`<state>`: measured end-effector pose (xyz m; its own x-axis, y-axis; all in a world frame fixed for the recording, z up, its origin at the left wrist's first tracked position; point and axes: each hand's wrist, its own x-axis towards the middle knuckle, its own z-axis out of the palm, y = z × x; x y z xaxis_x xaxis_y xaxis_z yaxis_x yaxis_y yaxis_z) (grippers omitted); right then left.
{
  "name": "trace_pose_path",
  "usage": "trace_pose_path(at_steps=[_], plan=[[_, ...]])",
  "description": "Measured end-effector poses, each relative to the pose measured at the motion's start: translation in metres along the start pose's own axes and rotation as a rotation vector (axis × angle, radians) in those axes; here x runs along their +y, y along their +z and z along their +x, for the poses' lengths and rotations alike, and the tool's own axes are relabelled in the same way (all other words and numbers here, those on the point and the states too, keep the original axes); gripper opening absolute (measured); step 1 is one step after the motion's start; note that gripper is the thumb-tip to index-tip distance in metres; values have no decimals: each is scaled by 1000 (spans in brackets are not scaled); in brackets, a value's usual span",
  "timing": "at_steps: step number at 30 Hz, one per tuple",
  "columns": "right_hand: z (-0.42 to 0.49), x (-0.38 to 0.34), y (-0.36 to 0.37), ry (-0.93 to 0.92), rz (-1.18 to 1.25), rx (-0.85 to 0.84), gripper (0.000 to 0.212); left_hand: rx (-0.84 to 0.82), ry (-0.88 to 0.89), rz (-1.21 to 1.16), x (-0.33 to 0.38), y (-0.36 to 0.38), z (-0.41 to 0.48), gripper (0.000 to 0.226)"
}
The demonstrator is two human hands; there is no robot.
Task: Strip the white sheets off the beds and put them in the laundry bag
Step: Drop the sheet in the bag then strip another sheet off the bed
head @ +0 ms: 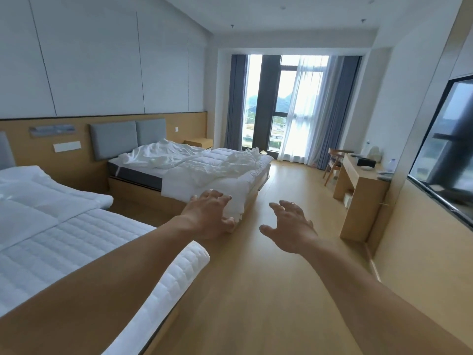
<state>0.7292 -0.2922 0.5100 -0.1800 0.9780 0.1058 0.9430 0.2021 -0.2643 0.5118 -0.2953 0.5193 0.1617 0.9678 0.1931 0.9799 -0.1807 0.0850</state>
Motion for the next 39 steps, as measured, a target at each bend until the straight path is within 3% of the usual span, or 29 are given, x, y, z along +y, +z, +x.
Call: trace_pose_path(at_steps=[19,28,39], plan=[[467,68,49,32,2,-18,77,-30,7,18,-127,98,445,75],[698,98,62,-133,29,-47,78,-14,-175,52,-177,119,623,74],[930,71,118,-268,22,-96,79,-84,-316,68,-294,169,791,74]])
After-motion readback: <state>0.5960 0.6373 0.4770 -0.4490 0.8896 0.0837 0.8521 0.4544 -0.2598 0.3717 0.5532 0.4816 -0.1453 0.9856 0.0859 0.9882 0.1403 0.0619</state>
